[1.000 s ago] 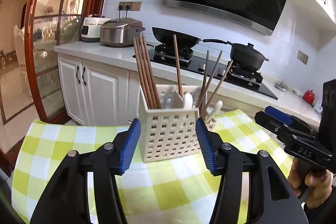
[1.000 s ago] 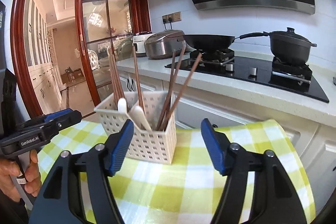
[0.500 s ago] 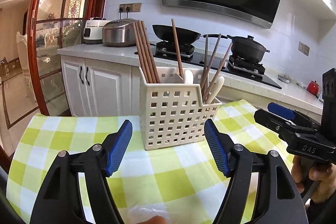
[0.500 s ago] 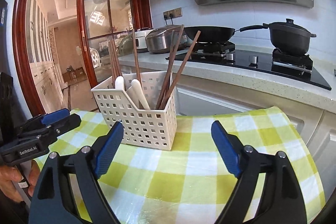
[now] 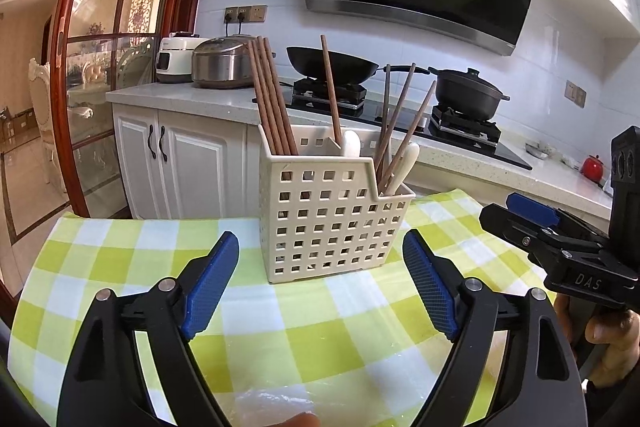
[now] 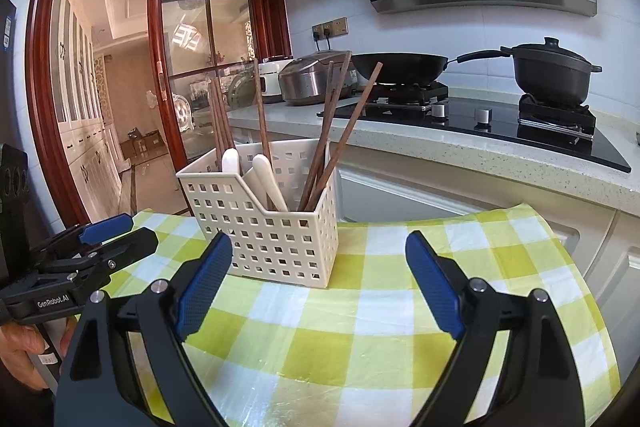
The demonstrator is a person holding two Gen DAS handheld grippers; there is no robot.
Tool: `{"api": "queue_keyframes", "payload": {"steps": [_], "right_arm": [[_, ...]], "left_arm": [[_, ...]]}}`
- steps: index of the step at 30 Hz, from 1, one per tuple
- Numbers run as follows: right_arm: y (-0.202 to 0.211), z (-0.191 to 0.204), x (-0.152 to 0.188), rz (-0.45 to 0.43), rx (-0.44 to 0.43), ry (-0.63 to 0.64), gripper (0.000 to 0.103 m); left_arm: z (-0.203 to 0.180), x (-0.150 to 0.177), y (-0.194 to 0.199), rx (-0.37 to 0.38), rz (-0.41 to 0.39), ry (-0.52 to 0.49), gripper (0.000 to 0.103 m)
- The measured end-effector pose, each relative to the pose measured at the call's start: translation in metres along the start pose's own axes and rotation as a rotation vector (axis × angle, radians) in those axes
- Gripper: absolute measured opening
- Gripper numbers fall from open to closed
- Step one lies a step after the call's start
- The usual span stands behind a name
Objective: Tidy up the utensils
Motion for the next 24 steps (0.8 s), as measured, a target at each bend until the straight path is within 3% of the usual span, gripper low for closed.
{"api": "queue_keyframes", "payload": {"steps": [24], "right_arm": [[0.001,0.001,0.0011,0.0,-0.002,-0.002,0.086]], "left_arm": [[0.0006,0.0008,0.0009,-0.002,-0.001,0.0,0.082]]}}
Point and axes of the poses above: each gripper's, at about its wrist camera, not at the fingertips, and y roughly against the way its jaws point, z to its left, x to its underside, the point moved 10 cm from there along -y, roughly the way its jaws point, and after that the axes turned 15 degrees about x, right-handed, at the moved point
